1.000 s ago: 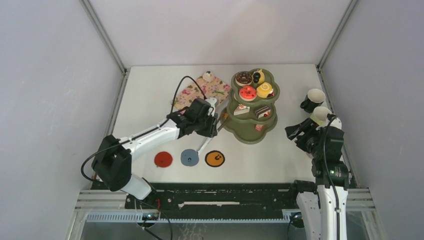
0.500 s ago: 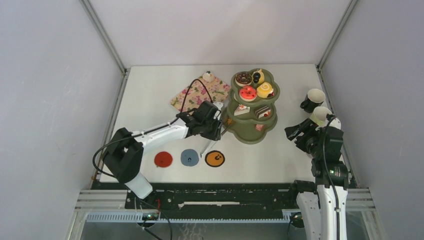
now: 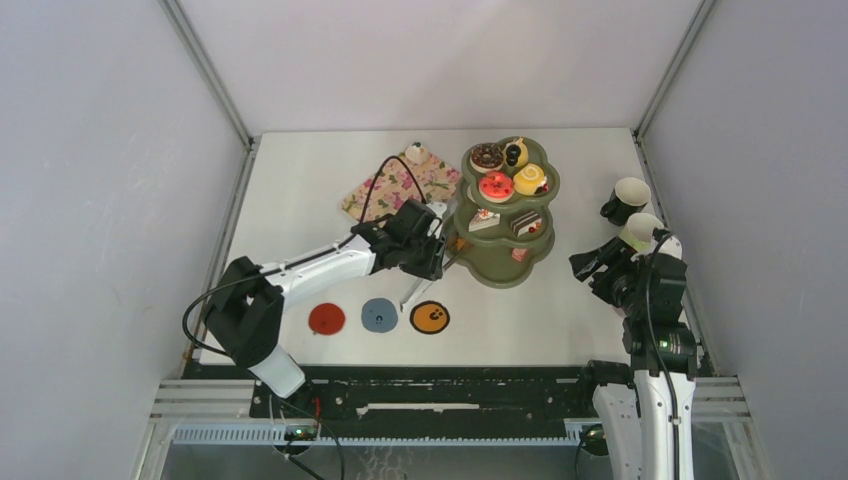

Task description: Serve the afternoon tea

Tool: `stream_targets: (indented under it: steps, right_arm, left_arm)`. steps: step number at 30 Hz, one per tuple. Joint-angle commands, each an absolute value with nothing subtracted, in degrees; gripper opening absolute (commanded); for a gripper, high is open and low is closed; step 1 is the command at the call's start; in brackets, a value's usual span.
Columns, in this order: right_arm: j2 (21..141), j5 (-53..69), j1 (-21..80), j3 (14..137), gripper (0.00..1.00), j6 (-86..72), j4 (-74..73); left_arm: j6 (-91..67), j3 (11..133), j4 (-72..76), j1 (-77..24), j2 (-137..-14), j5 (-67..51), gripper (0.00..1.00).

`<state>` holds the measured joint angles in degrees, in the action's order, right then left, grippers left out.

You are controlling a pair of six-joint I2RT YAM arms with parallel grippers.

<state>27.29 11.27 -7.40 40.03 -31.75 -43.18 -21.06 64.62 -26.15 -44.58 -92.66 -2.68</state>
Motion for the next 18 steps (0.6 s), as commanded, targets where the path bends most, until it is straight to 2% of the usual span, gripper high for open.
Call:
stream_targets:
  steps: [1,7,18]
  right_arm:
    - [26.5,11.7,-7.2,39.7,0.75,-30.7,-42.1]
    - [26.5,11.8,-7.2,39.5,0.75,-30.7,-41.8]
    - [26.7,12.3,-7.2,38.4,0.75,-31.0,-41.2]
  left_arm:
    - [-20.3,69.2,-25.4,-44.9,-88.9,-3.9,0.47]
    - [-20.3,70.2,-26.0,-44.9,-89.2,-3.1,0.48]
    - [-19.4,69.9,-29.2,-44.5,-83.9,-1.5,0.41]
